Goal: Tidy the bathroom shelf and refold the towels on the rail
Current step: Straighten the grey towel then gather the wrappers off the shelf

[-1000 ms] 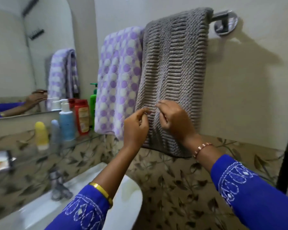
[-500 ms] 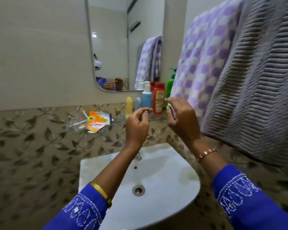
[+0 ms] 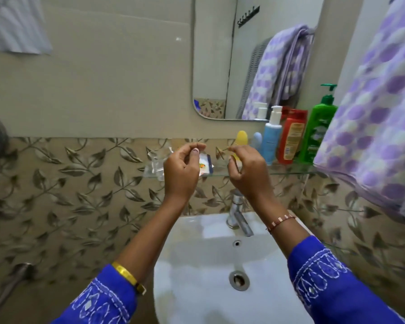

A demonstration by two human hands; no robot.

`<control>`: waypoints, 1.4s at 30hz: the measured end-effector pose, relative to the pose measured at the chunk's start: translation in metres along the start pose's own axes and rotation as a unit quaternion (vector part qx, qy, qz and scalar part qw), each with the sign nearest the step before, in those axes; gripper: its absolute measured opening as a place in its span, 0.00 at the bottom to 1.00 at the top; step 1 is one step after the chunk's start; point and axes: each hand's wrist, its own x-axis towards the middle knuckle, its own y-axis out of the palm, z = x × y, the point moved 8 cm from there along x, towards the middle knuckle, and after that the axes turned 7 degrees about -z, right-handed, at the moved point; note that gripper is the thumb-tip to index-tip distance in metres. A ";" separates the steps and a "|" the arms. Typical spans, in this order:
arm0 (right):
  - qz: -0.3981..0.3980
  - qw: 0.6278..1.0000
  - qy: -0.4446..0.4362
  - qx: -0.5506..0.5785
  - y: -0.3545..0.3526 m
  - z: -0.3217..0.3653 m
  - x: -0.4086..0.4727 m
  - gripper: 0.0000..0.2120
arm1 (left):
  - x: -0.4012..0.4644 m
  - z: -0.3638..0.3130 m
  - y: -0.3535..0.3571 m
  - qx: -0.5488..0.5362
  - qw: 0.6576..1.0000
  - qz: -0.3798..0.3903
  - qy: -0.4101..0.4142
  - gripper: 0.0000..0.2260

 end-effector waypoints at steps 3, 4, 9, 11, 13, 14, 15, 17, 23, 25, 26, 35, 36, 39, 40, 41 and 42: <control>0.012 1.000 0.016 0.021 0.035 0.006 0.007 0.11 | 0.026 0.015 -0.018 0.026 1.000 -0.010 0.012 0.10; 0.021 0.999 0.026 0.030 0.047 0.006 0.009 0.11 | 0.034 0.021 -0.024 0.033 0.999 -0.013 0.014 0.10; 0.072 0.994 0.064 0.057 0.099 0.002 0.013 0.13 | 0.054 0.043 -0.037 0.166 0.983 0.065 0.051 0.09; 0.117 0.990 0.078 0.026 0.119 -0.007 0.010 0.14 | 0.055 0.049 -0.037 0.236 0.962 0.105 0.086 0.11; 0.168 0.982 0.082 -0.001 0.136 -0.015 0.005 0.16 | 0.055 0.055 -0.035 0.283 0.944 0.133 0.100 0.17; 0.189 0.978 0.084 -0.008 0.143 -0.019 0.003 0.18 | 0.055 0.058 -0.033 0.300 0.937 0.143 0.103 0.19; 0.206 0.975 0.084 -0.013 0.147 -0.022 0.002 0.20 | 0.055 0.061 -0.031 0.315 0.931 0.151 0.106 0.20; 0.234 0.969 0.074 -0.025 0.155 -0.027 0.000 0.22 | 0.053 0.066 -0.025 0.342 0.918 0.163 0.113 0.19; 0.269 0.962 0.006 -0.053 0.160 -0.032 0.002 0.19 | 0.054 0.073 -0.017 0.353 0.920 0.142 0.094 0.15; 0.270 0.960 -0.019 -0.067 0.162 -0.034 0.003 0.19 | 0.055 0.071 -0.015 0.351 0.923 0.129 0.087 0.15; 0.269 0.960 -0.035 -0.071 0.163 -0.034 0.003 0.19 | 0.055 0.071 -0.015 0.347 0.926 0.123 0.083 0.14; 0.154 0.985 -0.046 -0.065 0.141 -0.043 0.009 0.11 | 0.054 0.074 -0.034 0.213 0.976 0.014 0.043 0.09; 0.134 0.988 -0.038 -0.066 0.136 -0.047 0.011 0.11 | 0.055 0.075 -0.037 0.185 0.982 -0.003 0.032 0.09; 0.082 0.996 0.000 -0.028 0.130 -0.049 0.021 0.11 | 0.055 0.068 -0.056 0.129 0.989 -0.068 0.011 0.08; 0.058 0.998 0.019 -0.015 0.127 -0.050 0.024 0.11 | 0.055 0.066 -0.061 0.103 0.992 -0.077 0.004 0.08; 0.026 0.999 0.038 0.003 0.121 -0.052 0.028 0.12 | 0.055 0.065 -0.065 0.081 0.993 -0.088 -0.006 0.07; -0.003 0.998 0.060 0.027 0.114 -0.055 0.032 0.12 | 0.054 0.065 -0.067 0.060 0.993 -0.099 -0.018 0.07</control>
